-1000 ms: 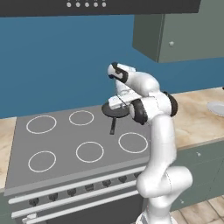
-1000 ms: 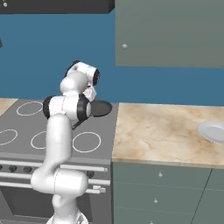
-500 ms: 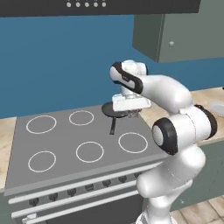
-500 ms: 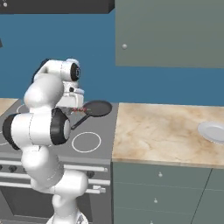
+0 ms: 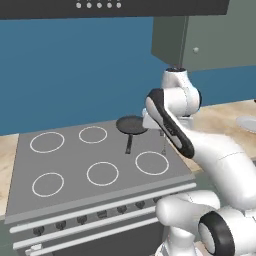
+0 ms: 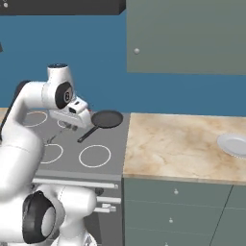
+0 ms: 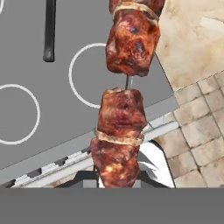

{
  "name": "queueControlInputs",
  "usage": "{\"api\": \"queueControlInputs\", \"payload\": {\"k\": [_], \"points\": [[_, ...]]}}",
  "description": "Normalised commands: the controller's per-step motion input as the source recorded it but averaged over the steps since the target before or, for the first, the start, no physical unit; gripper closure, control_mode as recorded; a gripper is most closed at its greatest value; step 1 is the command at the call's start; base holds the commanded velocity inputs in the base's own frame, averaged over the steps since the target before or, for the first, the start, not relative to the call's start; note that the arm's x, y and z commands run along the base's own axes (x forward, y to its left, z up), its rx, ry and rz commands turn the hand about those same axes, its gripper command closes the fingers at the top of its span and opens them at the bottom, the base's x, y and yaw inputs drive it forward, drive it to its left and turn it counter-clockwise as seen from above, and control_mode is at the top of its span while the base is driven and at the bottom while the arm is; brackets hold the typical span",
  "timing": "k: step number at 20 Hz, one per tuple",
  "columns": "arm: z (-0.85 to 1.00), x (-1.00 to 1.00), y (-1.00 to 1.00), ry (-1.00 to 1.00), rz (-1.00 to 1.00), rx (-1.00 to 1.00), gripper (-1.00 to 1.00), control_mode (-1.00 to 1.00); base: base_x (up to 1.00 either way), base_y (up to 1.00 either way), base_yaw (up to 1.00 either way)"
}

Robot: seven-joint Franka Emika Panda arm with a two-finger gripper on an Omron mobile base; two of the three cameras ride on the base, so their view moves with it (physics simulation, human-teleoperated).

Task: Place the cold items (bell pepper and orange) from the fridge in one tupperware on the dining counter. Place the warm items (kebab skewer and hot dog) in the stove area in another tupperware.

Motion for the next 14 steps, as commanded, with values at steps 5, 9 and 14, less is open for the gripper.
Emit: {"api": "queueControlInputs", "payload": {"k": [5,9,14], "points": [[0.00,-0.56,-0.61,-0.13,0.65,0.05,1.00,-1.00,0.00,0.00,0.00],[-0.09,-0.29,-0.36,0.04,0.69,-0.03,1.00,-1.00,0.00,0.00,0.00],[-0.64,0.00,0.00,0.16,0.15,-0.14,1.00,-1.00,0.00,0.00,0.00]]}}
